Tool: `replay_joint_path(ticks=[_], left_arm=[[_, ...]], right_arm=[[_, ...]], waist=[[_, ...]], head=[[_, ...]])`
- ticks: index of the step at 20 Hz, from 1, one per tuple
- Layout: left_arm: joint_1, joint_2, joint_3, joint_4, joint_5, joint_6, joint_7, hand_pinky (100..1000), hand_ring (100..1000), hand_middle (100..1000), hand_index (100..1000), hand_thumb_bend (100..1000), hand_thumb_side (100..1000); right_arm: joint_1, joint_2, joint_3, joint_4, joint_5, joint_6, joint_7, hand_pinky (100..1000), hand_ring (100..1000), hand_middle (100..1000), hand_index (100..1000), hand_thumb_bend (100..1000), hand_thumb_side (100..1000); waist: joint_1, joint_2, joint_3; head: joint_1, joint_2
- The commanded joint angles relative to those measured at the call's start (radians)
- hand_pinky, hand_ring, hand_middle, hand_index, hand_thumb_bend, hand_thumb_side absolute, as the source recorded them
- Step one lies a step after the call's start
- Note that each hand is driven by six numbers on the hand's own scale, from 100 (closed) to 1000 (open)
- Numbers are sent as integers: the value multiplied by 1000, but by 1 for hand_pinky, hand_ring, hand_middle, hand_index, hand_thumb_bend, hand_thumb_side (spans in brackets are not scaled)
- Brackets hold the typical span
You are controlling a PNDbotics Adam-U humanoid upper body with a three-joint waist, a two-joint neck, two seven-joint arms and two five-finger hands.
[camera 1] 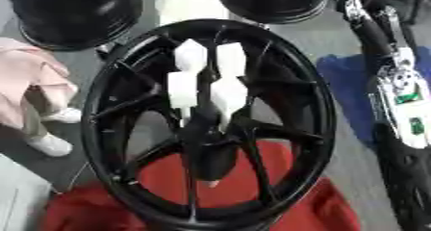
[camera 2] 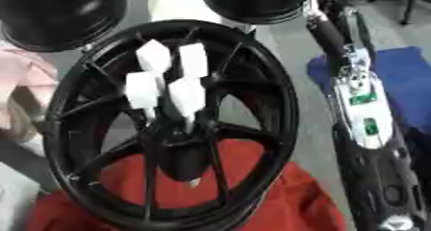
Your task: Pull the pin out of the wheel hub.
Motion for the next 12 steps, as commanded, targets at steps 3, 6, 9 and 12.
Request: replay_joint_path(ticks=[3,6,9,12], left_arm=[[-3,24,9,-19,-3,0,2,717,683,650,699,625,647],[-3,24,9,-19,-3,0,2,717,683,651,699,624,647],[-5,25,10,-21,-4,-1,4,717,683,651,699,624,647],[-12,28,15,-26,-6,-3,9,717,683,652,700,624,645]], right_arm=[[-12,-24,-3,-22,-1,0,0,920,788,643,655,100,500],[-12,-24,-3,-22,-2,-1,1,921,788,643,655,100,501],[-13,-25,-3,-22,-3,-1,0,921,789,644,655,100,502],[-19,-33,-1,-20,-6,-2,4,921,790,645,657,100,500]], waist=[[0,-12,-1],[1,-12,-2],[1,-10,-2],[2,-6,1]], head=[[9,-2],[15,-6],[23,-11],[33,-17]])
